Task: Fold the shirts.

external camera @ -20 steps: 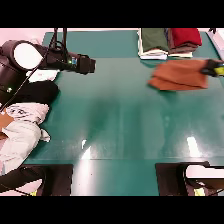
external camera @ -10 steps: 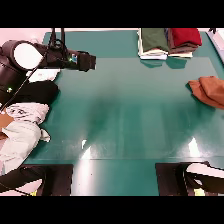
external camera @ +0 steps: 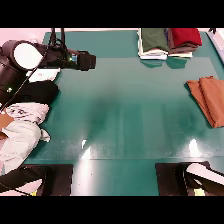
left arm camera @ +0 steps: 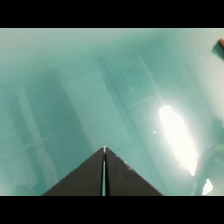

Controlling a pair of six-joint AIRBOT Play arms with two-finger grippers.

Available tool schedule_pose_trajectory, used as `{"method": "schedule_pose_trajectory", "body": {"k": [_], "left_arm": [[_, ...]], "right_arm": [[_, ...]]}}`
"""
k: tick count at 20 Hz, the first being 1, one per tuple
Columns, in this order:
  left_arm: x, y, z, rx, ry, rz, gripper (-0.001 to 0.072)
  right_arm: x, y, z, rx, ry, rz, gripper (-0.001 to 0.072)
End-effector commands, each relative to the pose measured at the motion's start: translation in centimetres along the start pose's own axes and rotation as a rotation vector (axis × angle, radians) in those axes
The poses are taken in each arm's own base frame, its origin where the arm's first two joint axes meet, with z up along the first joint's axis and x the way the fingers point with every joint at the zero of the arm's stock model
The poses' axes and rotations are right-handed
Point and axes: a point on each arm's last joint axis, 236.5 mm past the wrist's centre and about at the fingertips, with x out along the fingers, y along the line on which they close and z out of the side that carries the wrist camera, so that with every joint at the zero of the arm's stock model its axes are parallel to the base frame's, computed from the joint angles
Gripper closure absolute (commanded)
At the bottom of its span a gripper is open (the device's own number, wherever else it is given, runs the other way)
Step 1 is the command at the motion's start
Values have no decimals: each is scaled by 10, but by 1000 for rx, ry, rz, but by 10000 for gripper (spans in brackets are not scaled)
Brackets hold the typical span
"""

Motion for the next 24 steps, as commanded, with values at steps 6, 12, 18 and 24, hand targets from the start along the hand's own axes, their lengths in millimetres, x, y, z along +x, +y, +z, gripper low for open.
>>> {"method": "schedule_pose_trajectory", "body": {"k": [6, 12, 18, 24], "left_arm": [[0, -4, 0, -12, -1, -16, 685], [0, -2, 0, -5, -1, -7, 685], [0, -2, 2, -5, -10, -8, 686], [0, -2, 2, -5, -10, -8, 685]], "right_arm": [[-88, 171, 14, -283, -203, 294, 201], [-113, 305, -70, -648, -154, 492, 204], [-132, 358, -128, -846, -141, 593, 694], [-135, 363, -137, -871, -135, 607, 695]]}}
